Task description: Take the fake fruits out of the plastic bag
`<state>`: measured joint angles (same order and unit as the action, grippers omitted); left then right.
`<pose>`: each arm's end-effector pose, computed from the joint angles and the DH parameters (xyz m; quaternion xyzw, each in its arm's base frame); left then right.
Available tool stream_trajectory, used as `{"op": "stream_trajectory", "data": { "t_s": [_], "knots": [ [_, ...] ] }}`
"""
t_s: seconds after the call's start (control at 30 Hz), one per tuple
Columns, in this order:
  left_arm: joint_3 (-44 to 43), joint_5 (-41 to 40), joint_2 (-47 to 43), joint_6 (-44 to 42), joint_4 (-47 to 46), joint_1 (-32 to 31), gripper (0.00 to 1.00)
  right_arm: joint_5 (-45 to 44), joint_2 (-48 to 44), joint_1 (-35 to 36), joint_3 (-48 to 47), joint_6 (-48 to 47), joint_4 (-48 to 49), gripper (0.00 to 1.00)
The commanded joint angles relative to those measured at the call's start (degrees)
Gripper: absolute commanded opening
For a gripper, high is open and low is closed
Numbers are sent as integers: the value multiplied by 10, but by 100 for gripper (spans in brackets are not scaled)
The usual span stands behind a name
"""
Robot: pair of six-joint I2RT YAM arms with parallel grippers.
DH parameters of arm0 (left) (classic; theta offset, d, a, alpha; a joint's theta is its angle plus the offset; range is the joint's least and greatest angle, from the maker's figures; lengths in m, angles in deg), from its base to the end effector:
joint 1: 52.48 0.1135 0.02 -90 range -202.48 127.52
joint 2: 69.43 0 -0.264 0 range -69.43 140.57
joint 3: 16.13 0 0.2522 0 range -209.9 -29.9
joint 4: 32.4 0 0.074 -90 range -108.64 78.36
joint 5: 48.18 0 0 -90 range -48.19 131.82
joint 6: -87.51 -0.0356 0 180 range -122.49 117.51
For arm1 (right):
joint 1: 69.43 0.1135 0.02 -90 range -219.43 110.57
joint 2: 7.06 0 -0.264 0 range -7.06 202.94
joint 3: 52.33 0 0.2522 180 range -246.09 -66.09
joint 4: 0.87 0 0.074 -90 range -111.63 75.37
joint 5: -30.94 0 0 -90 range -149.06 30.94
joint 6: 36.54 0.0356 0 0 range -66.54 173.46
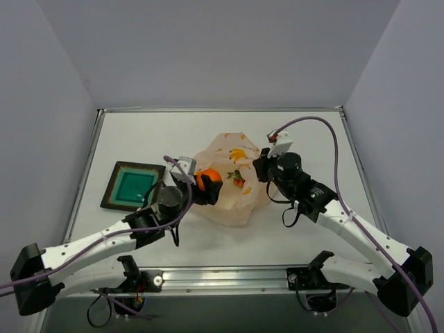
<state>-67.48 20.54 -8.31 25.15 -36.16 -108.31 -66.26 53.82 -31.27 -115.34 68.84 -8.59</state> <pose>0.1498 -0.1976 0.2906 0.0581 0.7385 -0.3353 0.5820 0.2012 0.1524 0.3429 -0.1046 0.7331 0.2605 0.6196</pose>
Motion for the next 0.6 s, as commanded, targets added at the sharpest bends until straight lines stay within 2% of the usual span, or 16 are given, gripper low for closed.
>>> {"op": "stream_trajectory", "data": {
  "t_s": [0.0,0.07,0.17,0.2,0.27,0.3,0.4,0.43,0.5,0.53,0.57],
  "knots": [
    [-9,44,-92,19,100,5,15,-3,-17,-6,19,15,36,0],
    [-16,42,-165,15,161,9,15,-4,-19,-6,29,21,45,0],
    [-46,-38,-229,13,277,25,15,1,-22,-6,35,23,52,0],
    [-60,-106,-240,17,328,45,15,6,-23,-6,36,26,53,0],
    [-66,-147,-243,37,351,81,15,14,-30,-4,38,29,58,0],
    [-64,-153,-239,47,351,133,15,17,-32,-4,40,31,59,0],
    [-51,-106,-209,79,305,228,15,25,-44,-1,48,38,62,0],
    [-44,-89,-196,104,293,299,15,30,-46,-1,50,40,63,0],
    [-34,-19,-137,131,261,373,16,35,-51,1,59,43,63,0],
    [-22,9,-117,180,253,451,16,38,-52,3,61,44,65,0],
    [-11,72,-98,191,233,484,16,41,-53,3,64,45,66,0]
  ]
}}
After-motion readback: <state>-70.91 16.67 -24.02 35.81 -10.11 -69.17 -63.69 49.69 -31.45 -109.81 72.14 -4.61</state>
